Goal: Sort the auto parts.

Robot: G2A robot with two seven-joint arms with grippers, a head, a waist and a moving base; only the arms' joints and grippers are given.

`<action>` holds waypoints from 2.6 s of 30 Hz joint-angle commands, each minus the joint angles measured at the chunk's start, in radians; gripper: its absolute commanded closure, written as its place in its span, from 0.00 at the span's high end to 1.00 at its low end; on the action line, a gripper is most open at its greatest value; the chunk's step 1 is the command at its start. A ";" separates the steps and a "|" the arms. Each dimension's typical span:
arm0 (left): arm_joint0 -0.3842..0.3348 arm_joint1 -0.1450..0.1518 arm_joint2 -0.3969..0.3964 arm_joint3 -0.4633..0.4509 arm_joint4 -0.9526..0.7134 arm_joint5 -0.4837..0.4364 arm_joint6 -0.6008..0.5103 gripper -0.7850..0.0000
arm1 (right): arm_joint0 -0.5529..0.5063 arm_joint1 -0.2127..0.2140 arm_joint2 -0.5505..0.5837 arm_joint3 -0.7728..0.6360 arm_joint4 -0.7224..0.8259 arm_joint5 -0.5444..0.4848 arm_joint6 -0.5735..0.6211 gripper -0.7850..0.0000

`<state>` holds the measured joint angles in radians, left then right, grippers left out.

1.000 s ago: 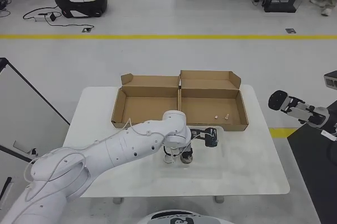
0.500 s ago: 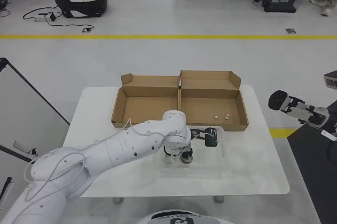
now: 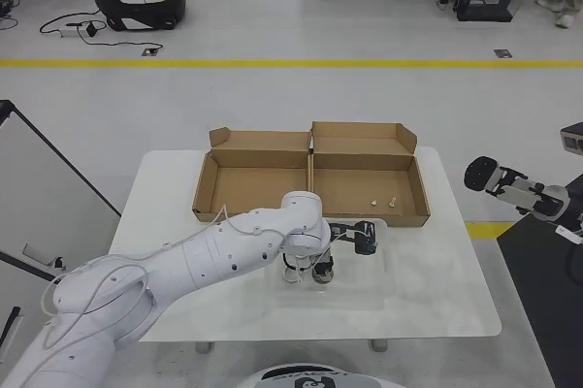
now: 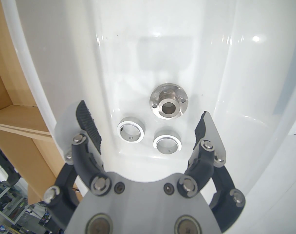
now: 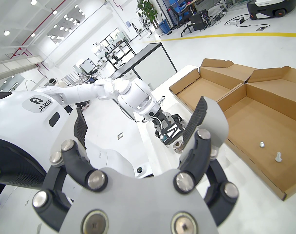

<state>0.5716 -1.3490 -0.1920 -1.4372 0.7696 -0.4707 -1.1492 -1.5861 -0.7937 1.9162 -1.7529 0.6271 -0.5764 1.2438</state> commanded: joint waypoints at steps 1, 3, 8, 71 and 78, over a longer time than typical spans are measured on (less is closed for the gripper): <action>0.013 0.002 -0.003 0.011 -0.007 -0.015 0.013 1.00 | 0.000 0.000 0.000 0.000 0.000 0.000 0.000 1.00; 0.016 0.003 -0.010 0.030 -0.032 -0.031 -0.007 1.00 | 0.000 0.000 0.000 0.000 0.000 0.000 0.000 1.00; 0.002 -0.011 -0.017 0.036 -0.086 -0.039 -0.079 1.00 | 0.000 0.000 0.000 0.000 0.000 0.000 0.000 1.00; 0.014 -0.117 0.022 0.163 -0.110 -0.026 -0.174 0.45 | 0.000 0.000 0.000 0.000 0.000 0.000 0.000 1.00; 0.017 -0.114 0.022 0.165 -0.105 -0.028 -0.172 0.40 | 0.000 0.000 0.000 0.000 0.000 0.000 0.000 1.00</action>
<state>0.5886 -1.4641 -0.1700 -1.2721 0.6653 -0.4985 -1.3216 -1.5861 -0.7937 1.9162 -1.7529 0.6271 -0.5764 1.2438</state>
